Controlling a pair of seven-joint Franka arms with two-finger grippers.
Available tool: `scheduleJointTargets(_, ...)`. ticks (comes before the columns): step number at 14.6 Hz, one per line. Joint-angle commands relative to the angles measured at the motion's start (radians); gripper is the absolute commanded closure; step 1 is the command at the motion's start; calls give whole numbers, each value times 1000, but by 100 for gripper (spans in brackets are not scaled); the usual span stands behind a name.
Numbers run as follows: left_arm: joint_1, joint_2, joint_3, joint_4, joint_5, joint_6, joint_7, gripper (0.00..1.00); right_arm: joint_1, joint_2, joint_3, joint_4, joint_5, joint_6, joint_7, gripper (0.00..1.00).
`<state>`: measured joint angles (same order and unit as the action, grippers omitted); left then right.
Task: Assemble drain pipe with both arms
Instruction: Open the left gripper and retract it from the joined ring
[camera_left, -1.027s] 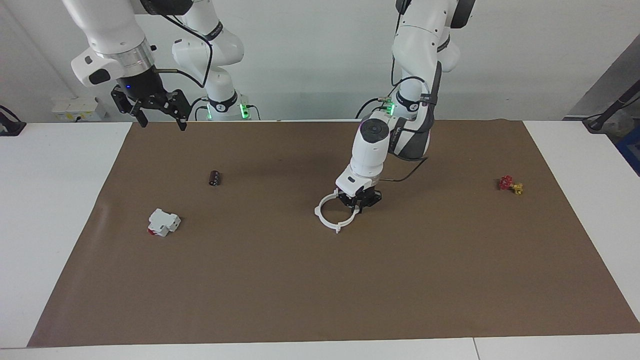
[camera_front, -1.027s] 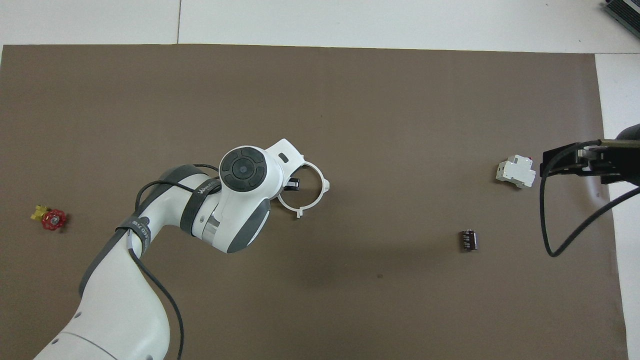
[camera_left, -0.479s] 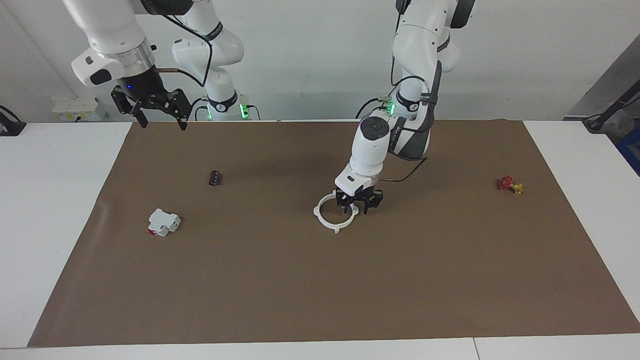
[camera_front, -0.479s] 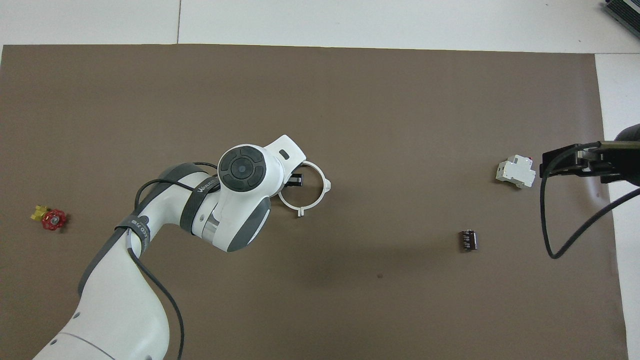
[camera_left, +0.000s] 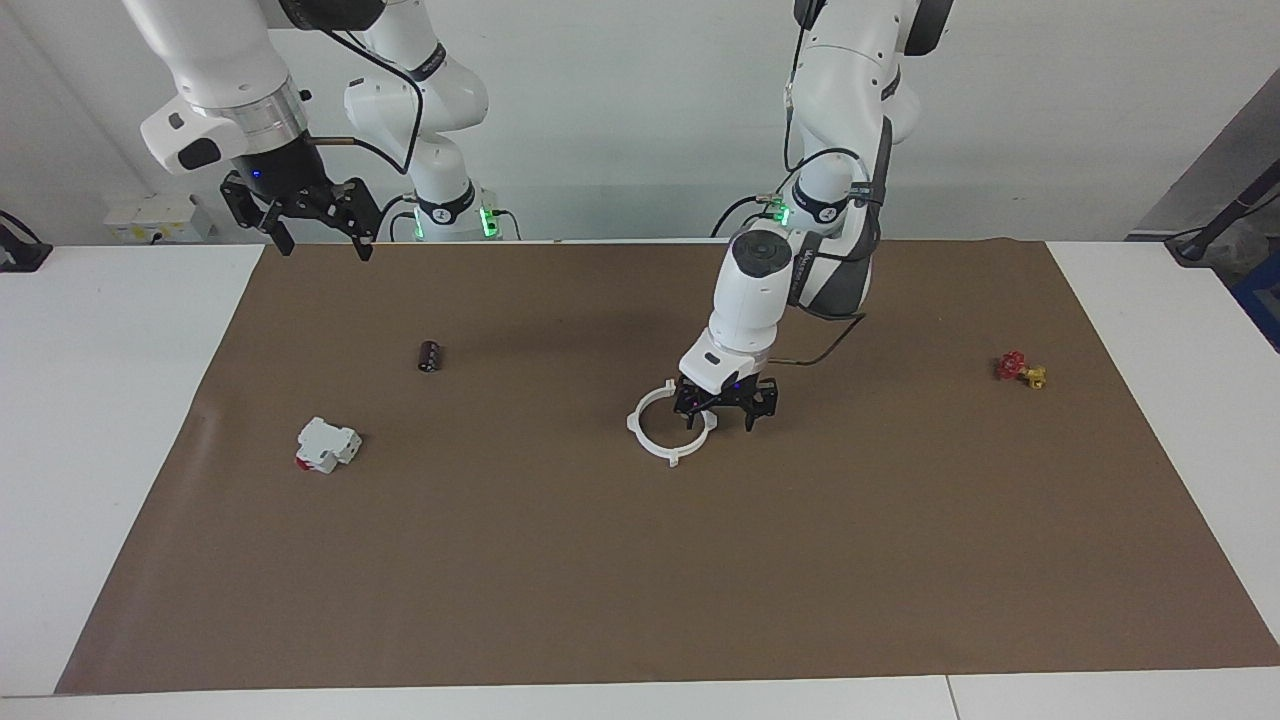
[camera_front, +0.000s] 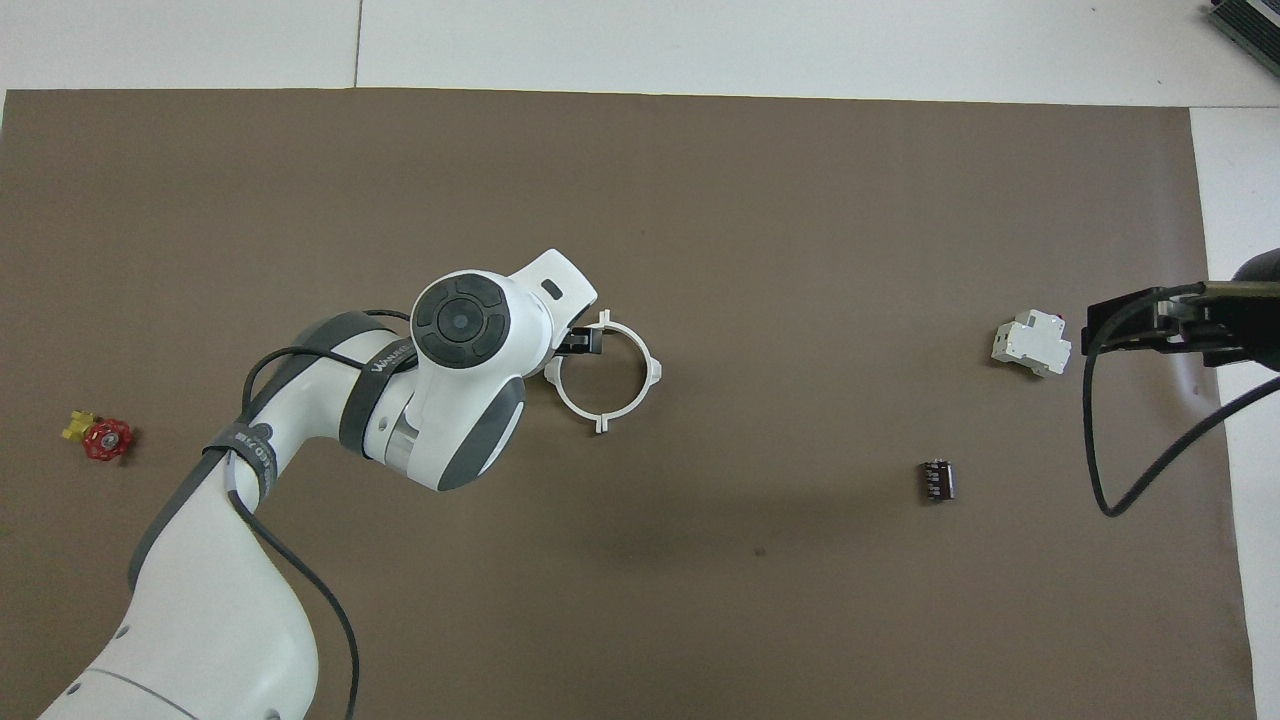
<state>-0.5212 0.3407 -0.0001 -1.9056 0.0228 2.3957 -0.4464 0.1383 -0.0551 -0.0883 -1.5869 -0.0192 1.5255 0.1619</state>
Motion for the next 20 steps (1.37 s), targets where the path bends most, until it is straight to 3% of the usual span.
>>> scheduleJointTargets(1,82,-87,-4,-13,12,-101,90,0,-12,-15,5,-18,19,5,-28,0)
scheduleJointTargets(6,228,-192,-5,-12,11,-217,274,0,-5,-15,7,-19,15,27,-28,0)
scheduleJointTargets(11,375,-276,-1,37,11,-426,451,0,-6,-15,8,-19,16,4,-30,0)
scheduleJointTargets(20,529,-272,9,400,-57,-835,659,0,-3,-19,8,-25,18,-2,-30,0)
